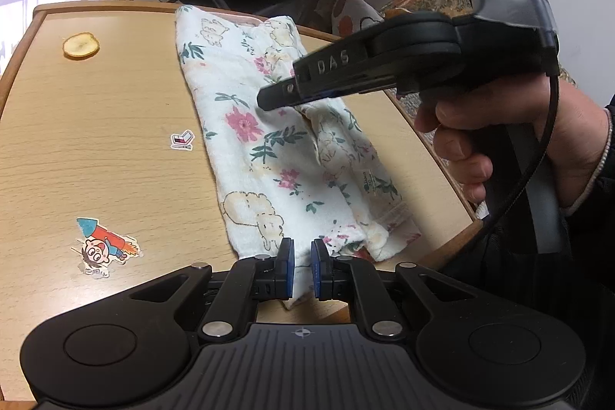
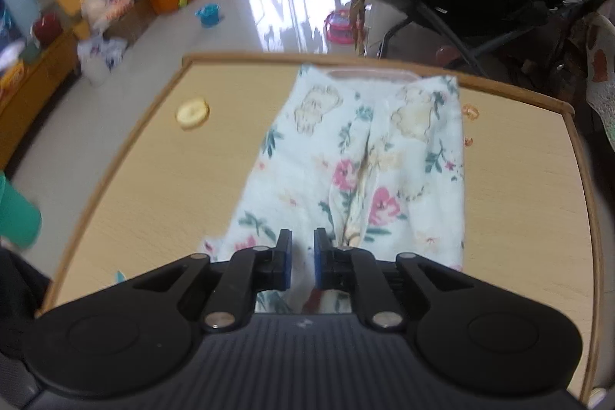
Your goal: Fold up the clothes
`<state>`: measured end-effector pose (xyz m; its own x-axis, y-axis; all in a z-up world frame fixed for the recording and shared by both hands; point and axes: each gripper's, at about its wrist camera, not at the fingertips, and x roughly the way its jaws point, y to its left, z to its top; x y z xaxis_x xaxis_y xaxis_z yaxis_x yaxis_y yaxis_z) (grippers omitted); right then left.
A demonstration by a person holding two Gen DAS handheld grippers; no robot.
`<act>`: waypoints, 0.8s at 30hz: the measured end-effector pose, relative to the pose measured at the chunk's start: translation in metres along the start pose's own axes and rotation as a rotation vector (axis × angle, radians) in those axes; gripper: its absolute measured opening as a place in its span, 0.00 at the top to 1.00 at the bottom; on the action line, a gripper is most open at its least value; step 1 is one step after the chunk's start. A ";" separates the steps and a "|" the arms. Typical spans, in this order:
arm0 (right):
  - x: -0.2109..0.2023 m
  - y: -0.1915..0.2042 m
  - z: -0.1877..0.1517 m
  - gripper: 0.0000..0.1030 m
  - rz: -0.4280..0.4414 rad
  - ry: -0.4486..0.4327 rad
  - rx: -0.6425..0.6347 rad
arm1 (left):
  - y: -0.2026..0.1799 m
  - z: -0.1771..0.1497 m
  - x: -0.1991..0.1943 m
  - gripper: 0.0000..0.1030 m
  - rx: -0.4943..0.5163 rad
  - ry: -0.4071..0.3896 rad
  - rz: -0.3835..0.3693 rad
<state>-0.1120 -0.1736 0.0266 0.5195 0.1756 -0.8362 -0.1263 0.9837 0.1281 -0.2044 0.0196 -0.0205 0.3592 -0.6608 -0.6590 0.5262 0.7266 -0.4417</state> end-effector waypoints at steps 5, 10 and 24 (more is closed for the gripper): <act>0.003 -0.003 -0.005 0.90 -0.004 0.008 -0.018 | 0.000 0.000 -0.002 0.86 0.000 -0.002 -0.001; -0.016 -0.011 -0.004 0.89 0.013 -0.021 0.015 | 0.001 0.000 -0.010 0.86 -0.008 -0.028 0.011; -0.103 -0.037 -0.064 0.59 0.028 -0.040 -0.457 | -0.009 0.014 -0.045 0.28 -0.001 -0.166 0.038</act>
<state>-0.2149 -0.2302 0.0735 0.5419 0.2125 -0.8131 -0.4960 0.8619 -0.1054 -0.2144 0.0403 0.0218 0.5017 -0.6547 -0.5654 0.5091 0.7519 -0.4189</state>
